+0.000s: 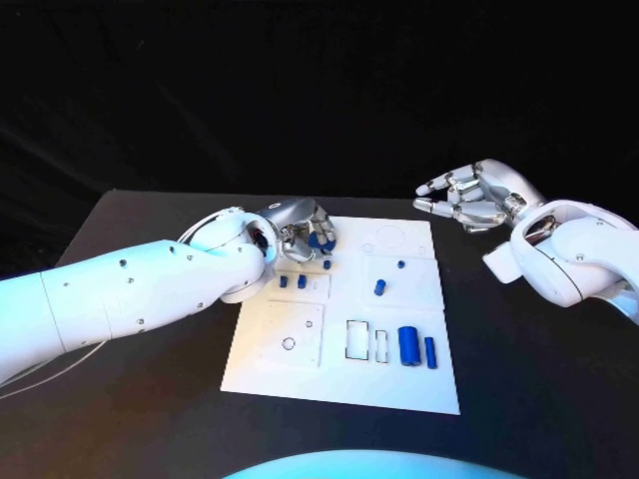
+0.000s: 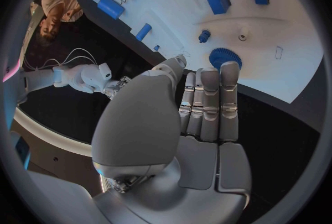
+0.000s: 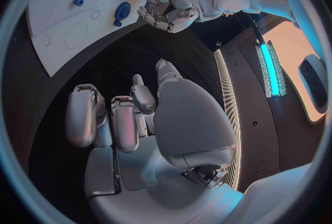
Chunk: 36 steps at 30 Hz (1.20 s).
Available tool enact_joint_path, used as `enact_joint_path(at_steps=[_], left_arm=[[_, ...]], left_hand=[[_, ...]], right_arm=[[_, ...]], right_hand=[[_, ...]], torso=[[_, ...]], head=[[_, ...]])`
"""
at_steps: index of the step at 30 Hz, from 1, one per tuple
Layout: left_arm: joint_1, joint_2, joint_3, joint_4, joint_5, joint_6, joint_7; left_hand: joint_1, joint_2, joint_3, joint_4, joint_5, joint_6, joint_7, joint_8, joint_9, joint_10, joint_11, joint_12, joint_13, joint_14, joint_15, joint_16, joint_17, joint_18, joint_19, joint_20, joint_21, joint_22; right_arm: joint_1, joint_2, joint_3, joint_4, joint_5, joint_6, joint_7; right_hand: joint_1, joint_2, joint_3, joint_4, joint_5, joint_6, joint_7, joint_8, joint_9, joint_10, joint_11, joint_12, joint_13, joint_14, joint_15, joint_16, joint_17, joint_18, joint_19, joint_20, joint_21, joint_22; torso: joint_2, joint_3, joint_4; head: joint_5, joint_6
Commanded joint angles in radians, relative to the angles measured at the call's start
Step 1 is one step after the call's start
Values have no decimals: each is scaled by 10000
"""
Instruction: Assemble the parts on the task board
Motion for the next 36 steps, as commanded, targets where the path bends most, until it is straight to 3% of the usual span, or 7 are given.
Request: enact_joint_path(at_steps=[1,9,21,36], left_arm=[[-35,137,-9,-123,-1481,233,322],[-70,383,-25,-351,-2071,1098,-23],[-99,667,-25,-616,-2242,1667,-163],[-166,838,-24,-853,-2339,1812,-256]], left_hand=[[-81,-46,-118,17,-17,134,9,-114,-104,-88,81,-169,-188,133,26,221,35,-151,210,26,191,207],[0,62,-167,-15,-7,721,-89,-473,-451,434,19,-576,-775,990,-70,1825,982,-509,1504,-31,1837,1880],[81,105,-39,-56,-4,986,37,-671,-594,762,-32,-756,-1003,1295,-104,2429,1372,-617,1852,-72,2353,2419],[355,224,445,-206,-19,1079,207,-1082,-815,960,57,-1144,-1301,1321,-45,2681,1314,-648,1912,-39,2550,2644]], right_arm=[[-10,6,0,17,-83,52,111],[-10,7,0,23,-82,53,115],[-10,28,0,24,-82,50,125],[-10,33,0,42,-82,53,127]], right_hand=[[-84,11,-61,-1,54,-49,-2,53,-6,-56,7,-62,-8,591,-57,-45,912,158,-74,23,-26,897],[-77,20,-60,-1,75,-50,-3,56,-6,-53,6,-58,-5,593,-58,-40,921,155,-66,23,-17,904],[-77,20,-60,-1,75,-50,-3,56,-6,-53,6,-58,-5,593,-58,-40,921,155,-66,23,-17,904],[-70,30,-63,1,100,-51,-3,62,-6,-42,5,-44,7,595,-59,-39,925,156,-65,22,-22,903]], torso=[[6,0,-14],[-3,8,3],[-10,4,3],[-13,5,8]], head=[[-11,9],[-36,-34],[-57,-66],[-78,-88]])
